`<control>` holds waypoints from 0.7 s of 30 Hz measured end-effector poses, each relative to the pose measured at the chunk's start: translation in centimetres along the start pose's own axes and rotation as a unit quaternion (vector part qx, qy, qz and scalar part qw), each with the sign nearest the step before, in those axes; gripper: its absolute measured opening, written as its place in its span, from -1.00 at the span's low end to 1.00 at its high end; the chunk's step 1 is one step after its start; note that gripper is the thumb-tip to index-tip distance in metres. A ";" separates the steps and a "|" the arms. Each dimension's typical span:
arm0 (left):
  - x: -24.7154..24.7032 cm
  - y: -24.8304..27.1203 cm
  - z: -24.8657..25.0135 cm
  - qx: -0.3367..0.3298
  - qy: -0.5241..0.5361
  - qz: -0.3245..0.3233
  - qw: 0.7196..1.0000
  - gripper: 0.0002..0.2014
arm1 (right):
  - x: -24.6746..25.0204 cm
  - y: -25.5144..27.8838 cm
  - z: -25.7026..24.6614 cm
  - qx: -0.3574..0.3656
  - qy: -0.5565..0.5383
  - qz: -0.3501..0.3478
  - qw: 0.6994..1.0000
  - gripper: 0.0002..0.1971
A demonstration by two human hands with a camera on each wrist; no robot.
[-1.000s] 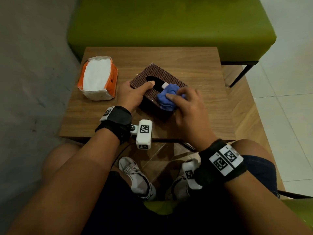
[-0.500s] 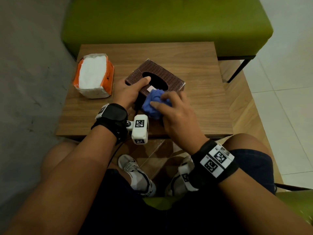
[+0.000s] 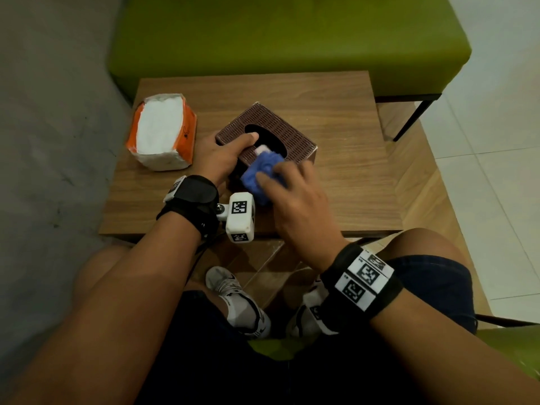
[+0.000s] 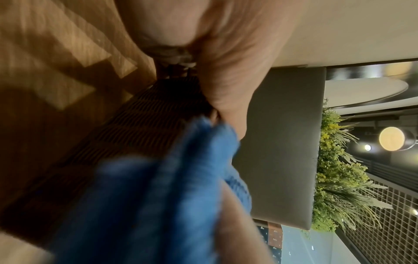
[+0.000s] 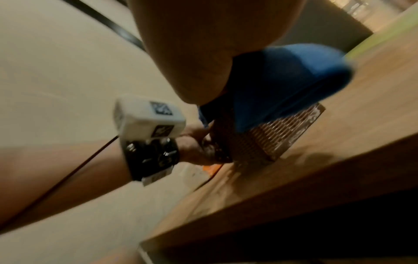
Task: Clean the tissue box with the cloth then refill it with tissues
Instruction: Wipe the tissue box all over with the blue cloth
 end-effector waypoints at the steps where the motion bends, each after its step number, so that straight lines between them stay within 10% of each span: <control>1: -0.2 0.1 0.2 -0.001 -0.008 -0.009 1.000 -0.93 | -0.1 0.3 -0.2 0.030 0.000 -0.009 1.000 -0.70; 6: 0.1 -0.3 0.2 0.002 -0.011 -0.016 1.000 -0.80 | 1.7 -1.2 3.9 -0.086 -0.016 0.050 0.995 -0.68; 10: 0.0 -0.2 0.4 -0.010 -0.016 -0.015 1.000 -0.86 | 0.0 0.5 0.0 0.033 -0.004 -0.015 0.999 -0.69; 14: 0.2 -0.5 0.1 0.000 -0.016 -0.015 1.000 -0.78 | 1.7 -0.9 4.3 -0.098 -0.033 0.044 0.994 -0.62; 21: -0.2 -0.9 -0.1 0.028 -0.035 -0.068 0.997 -0.70 | 1.6 0.4 3.1 -0.040 -0.008 0.019 0.999 -0.67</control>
Point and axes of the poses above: each hand's wrist, its own y-axis away from the middle knuckle, its own x-axis out of the back of the hand, z = x × y, the point moved 10 cm from there along -y, towards the middle knuckle, and after that the axes turned 2 degrees about -x, right-handed, at the moved point
